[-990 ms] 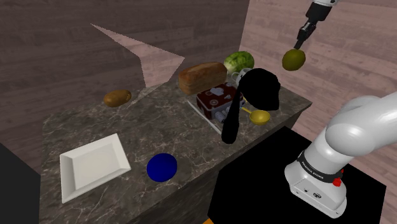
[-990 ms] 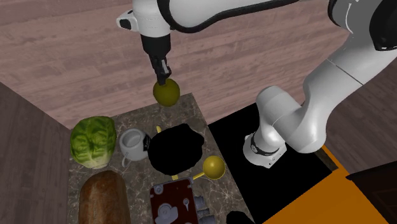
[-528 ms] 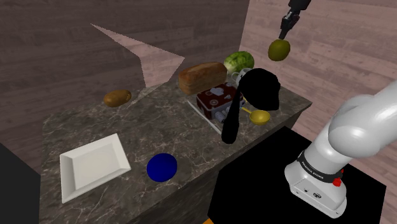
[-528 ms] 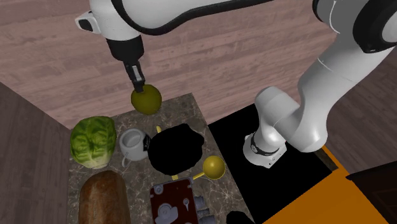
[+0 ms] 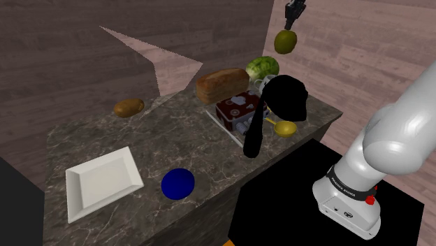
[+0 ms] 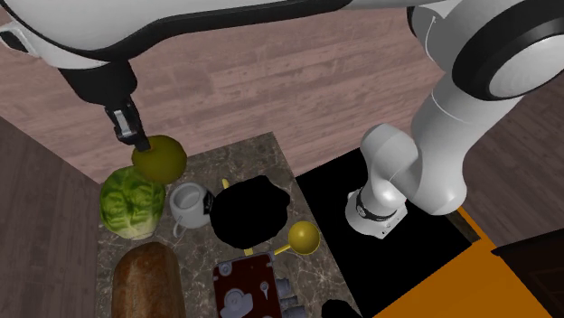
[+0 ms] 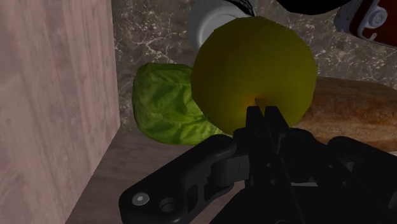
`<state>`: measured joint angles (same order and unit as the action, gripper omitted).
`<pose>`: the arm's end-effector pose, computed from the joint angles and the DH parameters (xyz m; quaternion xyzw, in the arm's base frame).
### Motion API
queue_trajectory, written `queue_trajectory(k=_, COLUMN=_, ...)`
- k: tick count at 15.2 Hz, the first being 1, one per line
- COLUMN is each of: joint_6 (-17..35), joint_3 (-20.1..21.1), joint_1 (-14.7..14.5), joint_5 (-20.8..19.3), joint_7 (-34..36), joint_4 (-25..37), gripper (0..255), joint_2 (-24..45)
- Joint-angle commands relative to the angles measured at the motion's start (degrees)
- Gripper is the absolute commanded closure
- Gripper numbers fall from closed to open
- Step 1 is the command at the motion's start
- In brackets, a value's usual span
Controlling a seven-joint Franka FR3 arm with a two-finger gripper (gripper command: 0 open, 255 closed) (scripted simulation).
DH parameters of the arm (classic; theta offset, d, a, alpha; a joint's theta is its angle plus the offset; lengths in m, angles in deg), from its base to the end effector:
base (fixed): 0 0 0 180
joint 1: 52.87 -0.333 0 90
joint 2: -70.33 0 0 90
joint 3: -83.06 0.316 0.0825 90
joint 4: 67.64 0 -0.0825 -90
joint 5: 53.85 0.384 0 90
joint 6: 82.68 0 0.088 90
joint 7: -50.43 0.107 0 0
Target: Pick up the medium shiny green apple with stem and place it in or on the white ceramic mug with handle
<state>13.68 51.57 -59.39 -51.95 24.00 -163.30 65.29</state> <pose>0.4868 -0.2371 0.6286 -0.9982 -0.0115 -0.0564 0.0167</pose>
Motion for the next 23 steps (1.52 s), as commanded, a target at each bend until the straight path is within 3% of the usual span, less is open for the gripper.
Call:
queue_trajectory(k=1, joint_6=-0.66, joint_3=-0.09, joint_1=-0.21, joint_5=1.41, joint_7=-0.08, joint_4=2.88, gripper=255, joint_2=2.6)
queue_trajectory(k=23, joint_6=16.52, joint_3=0.06, joint_1=-0.21, joint_5=0.97, joint_7=-0.74, joint_4=-15.35, gripper=255, joint_2=1.38)
